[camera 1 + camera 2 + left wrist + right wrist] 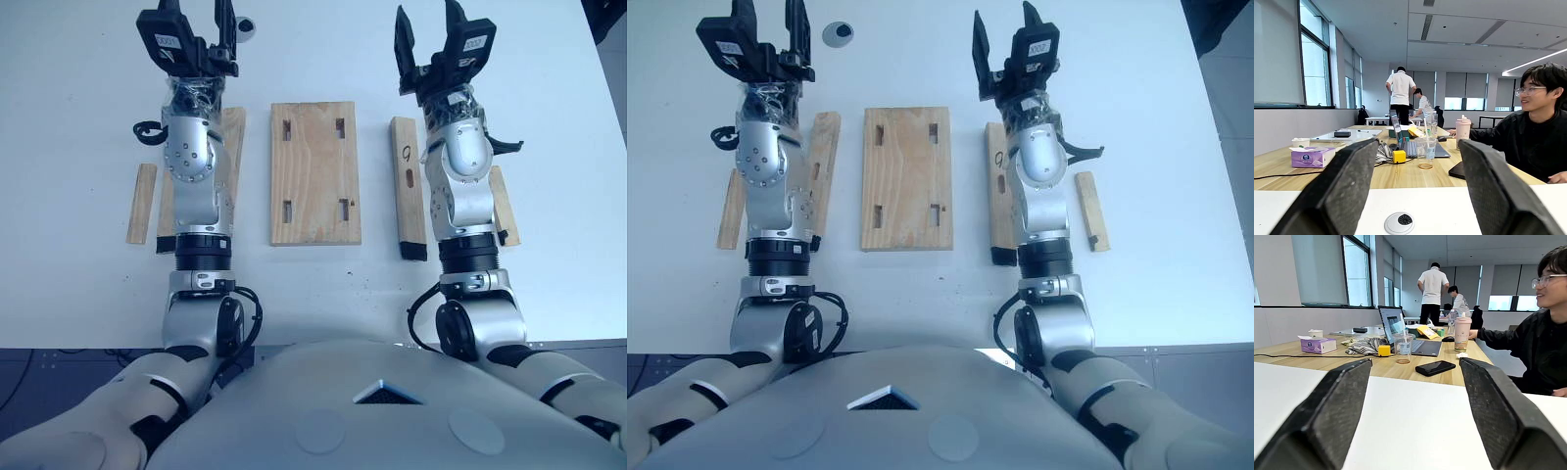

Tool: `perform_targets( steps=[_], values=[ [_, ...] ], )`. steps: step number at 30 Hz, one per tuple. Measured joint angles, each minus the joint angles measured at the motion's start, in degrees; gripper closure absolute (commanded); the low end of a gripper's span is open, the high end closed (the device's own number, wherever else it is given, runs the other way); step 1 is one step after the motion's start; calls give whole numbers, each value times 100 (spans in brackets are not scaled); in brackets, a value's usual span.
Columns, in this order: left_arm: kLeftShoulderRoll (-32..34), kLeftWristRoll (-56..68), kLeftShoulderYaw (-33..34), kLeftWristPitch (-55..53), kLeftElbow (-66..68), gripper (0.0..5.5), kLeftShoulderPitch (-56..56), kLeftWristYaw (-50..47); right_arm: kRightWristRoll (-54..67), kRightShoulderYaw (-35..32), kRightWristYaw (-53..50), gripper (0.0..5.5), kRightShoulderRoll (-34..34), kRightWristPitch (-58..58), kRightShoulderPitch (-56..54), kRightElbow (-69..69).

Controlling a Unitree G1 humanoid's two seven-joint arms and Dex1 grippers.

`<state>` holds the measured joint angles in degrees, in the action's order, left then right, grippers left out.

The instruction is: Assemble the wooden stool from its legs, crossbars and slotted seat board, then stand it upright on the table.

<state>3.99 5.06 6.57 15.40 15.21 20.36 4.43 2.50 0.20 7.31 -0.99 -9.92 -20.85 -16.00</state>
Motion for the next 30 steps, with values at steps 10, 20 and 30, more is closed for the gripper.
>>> perform_targets(
  steps=[10,20,30],
  values=[
    [9,-47,-21,10,92,251,23,-32,-45,-6,3,218,-3,-67,-7,-24],
    [23,-346,80,264,305,251,25,-524,-252,-93,-268,218,-18,-69,-57,-163],
    [25,-135,95,365,359,251,-1,-310,24,-392,-87,218,-207,-59,-58,-183]
  ],
)
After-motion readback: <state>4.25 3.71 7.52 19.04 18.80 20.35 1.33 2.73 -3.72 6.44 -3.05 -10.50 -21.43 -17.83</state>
